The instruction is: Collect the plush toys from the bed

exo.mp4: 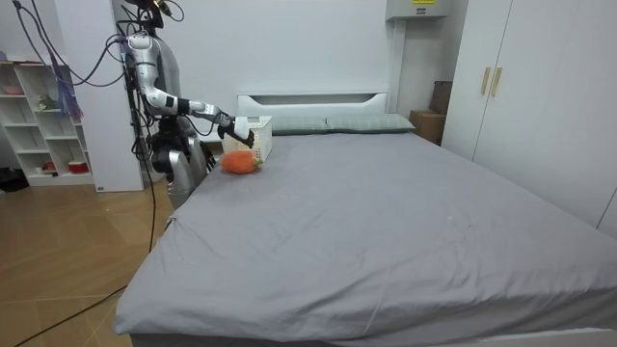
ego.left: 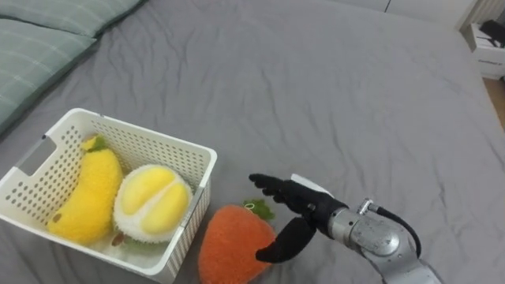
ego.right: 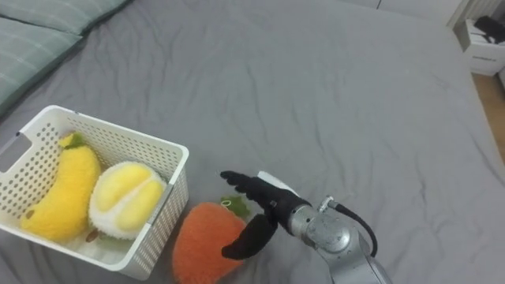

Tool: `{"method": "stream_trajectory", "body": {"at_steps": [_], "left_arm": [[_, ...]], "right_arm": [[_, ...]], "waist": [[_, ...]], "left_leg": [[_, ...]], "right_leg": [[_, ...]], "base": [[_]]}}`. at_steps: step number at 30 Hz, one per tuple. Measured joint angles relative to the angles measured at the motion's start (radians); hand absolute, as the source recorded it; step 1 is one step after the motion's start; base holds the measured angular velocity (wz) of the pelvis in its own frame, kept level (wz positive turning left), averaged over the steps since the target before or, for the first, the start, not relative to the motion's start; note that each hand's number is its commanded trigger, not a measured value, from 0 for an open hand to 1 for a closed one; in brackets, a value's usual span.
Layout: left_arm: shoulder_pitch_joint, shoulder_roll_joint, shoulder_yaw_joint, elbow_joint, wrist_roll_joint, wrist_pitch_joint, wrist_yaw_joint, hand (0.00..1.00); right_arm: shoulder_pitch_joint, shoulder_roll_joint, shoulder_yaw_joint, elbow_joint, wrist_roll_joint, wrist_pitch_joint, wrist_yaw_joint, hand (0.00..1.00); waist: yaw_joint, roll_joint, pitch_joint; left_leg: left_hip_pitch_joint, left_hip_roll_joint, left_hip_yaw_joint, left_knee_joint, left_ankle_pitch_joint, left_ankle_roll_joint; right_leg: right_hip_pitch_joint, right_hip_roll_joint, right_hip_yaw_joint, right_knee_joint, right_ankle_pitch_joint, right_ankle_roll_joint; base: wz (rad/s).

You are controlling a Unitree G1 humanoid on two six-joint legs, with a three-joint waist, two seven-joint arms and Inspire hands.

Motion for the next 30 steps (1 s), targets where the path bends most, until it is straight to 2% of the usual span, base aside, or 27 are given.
{"method": "stream_trajectory", "body": {"at_steps": [10,14,18,30], "left_arm": [[-0.012,-0.001,-0.01,0.029,-0.008,-0.017,0.013,0.0],[-0.012,-0.005,-0.01,0.03,-0.009,-0.023,0.024,0.0],[-0.008,-0.009,-0.009,0.031,-0.012,-0.027,0.033,0.0],[0.003,-0.023,0.003,0.029,0.0,-0.04,0.045,0.0]], "right_arm": [[0.004,0.018,0.015,0.01,-0.05,0.001,0.046,0.0],[0.017,0.047,0.019,0.01,-0.14,0.001,0.051,0.0],[0.043,0.048,0.018,0.01,-0.202,0.001,0.025,0.0],[0.042,0.049,0.009,0.014,-0.28,0.0,-0.056,0.0]], "waist": [[0.004,0.002,0.0048],[0.008,0.002,0.0049],[0.023,-0.001,0.0027],[0.035,0.006,0.0058]], "left_leg": [[-0.002,0.0,0.0,-0.006,0.0,0.0],[-0.002,0.0,0.004,-0.007,0.0,0.0],[-0.012,0.0,0.005,-0.007,0.0,0.0],[-0.012,0.0,0.001,-0.007,0.0,0.0]], "right_leg": [[-0.002,0.001,-0.001,-0.003,0.0,0.0],[-0.004,0.001,-0.001,-0.003,0.0,0.0],[-0.016,0.001,0.004,-0.002,0.0,0.0],[-0.015,0.001,0.001,-0.002,0.0,0.0]], "base": [[0.0],[0.0],[-0.03],[0.0]]}}
